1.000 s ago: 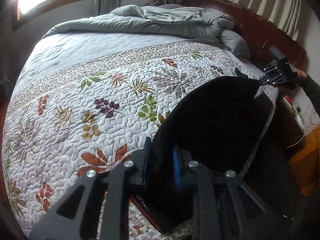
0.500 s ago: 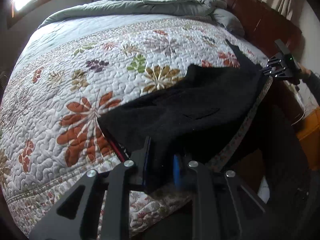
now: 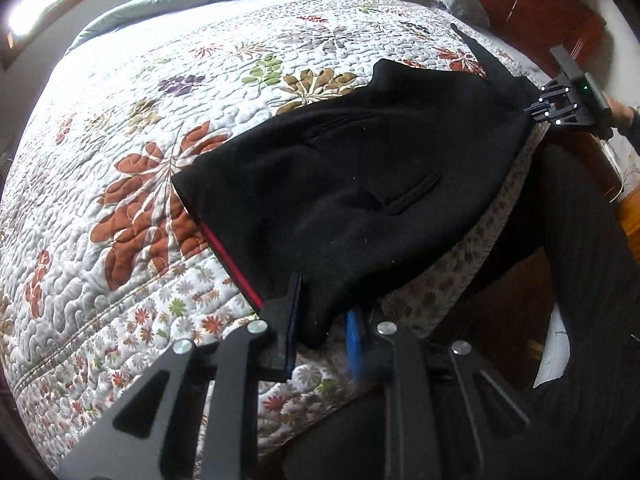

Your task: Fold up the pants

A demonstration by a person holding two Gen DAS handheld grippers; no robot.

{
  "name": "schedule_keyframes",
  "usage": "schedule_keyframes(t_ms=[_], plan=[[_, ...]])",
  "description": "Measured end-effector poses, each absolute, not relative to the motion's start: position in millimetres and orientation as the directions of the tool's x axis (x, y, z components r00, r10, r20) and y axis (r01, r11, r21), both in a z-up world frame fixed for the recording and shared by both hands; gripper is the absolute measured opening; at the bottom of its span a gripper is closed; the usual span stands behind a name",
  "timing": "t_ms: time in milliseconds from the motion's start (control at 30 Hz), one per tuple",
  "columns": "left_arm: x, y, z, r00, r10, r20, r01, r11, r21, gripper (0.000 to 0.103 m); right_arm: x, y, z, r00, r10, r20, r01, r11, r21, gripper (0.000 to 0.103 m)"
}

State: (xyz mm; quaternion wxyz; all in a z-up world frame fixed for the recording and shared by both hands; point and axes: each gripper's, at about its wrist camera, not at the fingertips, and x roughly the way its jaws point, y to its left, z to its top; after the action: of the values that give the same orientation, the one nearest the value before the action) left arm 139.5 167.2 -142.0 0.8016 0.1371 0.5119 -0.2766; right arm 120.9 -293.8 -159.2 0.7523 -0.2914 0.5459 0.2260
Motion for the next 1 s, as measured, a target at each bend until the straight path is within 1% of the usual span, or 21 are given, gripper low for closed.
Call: schedule_keyframes(t_ms=[167,267,367,400,467,533,567,600,633,667,700,800,867,900,933,1000], plan=[[134.2,163.6,-148.3,0.328,-0.267,-0.906,0.585,0.811,-0.027,0.020,116.9,-292.2,-171.5,0.287,0.005,-0.958,-0.660,0.726,-0.194,0.008],[129.1,161.5,-149.1,0.343,-0.243,-0.907,0.574,0.819,-0.002,0.026,116.8,-290.5,-176.4,0.284,0.002,-0.959,-0.657,0.728,-0.193,0.009],[121.7,164.1,-145.8,0.341,-0.232,-0.911,0.560,0.828,-0.001,0.037,118.2,-291.5,-179.0,0.273,0.006,-0.962,-0.656,0.733,-0.181,0.010],[117.8,165.2,-144.4,0.341,-0.224,-0.913,0.558,0.830,0.005,0.042,117.7,-291.3,-179.4,0.270,0.008,-0.963,-0.657,0.732,-0.178,0.012],[108.3,167.9,-141.0,0.342,-0.201,-0.918,0.554,0.832,0.024,0.046,120.3,-291.5,-179.3,0.265,0.009,-0.964,-0.658,0.732,-0.175,0.013],[102.7,171.9,-136.5,0.352,-0.179,-0.919,0.543,0.838,0.044,0.056,122.0,-292.8,-177.6,0.258,0.012,-0.966,-0.659,0.733,-0.167,0.014],[99.5,174.4,-131.4,0.370,-0.163,-0.915,0.529,0.846,0.063,0.056,123.8,-294.0,-174.2,0.245,0.028,-0.969,-0.660,0.737,-0.146,0.016],[97.0,176.4,-124.8,0.383,-0.157,-0.910,0.514,0.855,0.069,0.058,125.6,-295.5,-169.9,0.234,0.049,-0.971,-0.657,0.744,-0.120,0.022],[95.2,177.4,-118.7,0.396,-0.152,-0.906,0.502,0.862,0.075,0.059,127.2,-299.5,-161.7,0.217,0.092,-0.972,-0.642,0.763,-0.071,0.036],[92.3,176.7,-109.1,0.422,-0.149,-0.894,0.488,0.869,0.085,0.061,128.2,-303.1,-155.3,0.213,0.122,-0.969,-0.630,0.776,-0.041,0.044],[89.8,174.1,-100.6,0.448,-0.141,-0.883,0.476,0.874,0.102,0.066,127.4,-304.7,-149.1,0.214,0.148,-0.966,-0.623,0.782,-0.018,0.052],[81.5,147.3,-77.0,0.508,-0.174,-0.843,0.489,0.864,0.116,0.071,126.2,-306.8,-138.1,0.221,0.200,-0.955,-0.603,0.798,0.027,0.051],[82.4,110.0,-68.3,0.539,-0.223,-0.812,0.531,0.838,0.122,0.073,130.3,-312.9,-139.7,0.224,0.222,-0.949,-0.572,0.818,0.057,0.050],[85.5,94.6,-66.8,0.554,-0.243,-0.796,0.535,0.837,0.116,0.081,132.5,-315.0,-141.7,0.230,0.227,-0.947,-0.555,0.829,0.064,0.049],[92.0,70.5,-66.1,0.563,-0.284,-0.776,0.546,0.833,0.091,0.088,134.8,-317.5,-145.0,0.227,0.233,-0.946,-0.538,0.839,0.077,0.045],[106.0,29.5,-69.8,0.555,-0.374,-0.743,0.571,0.821,0.013,0.089,137.7,-322.5,-154.7,0.204,0.243,-0.948,-0.503,0.857,0.111,0.043]])
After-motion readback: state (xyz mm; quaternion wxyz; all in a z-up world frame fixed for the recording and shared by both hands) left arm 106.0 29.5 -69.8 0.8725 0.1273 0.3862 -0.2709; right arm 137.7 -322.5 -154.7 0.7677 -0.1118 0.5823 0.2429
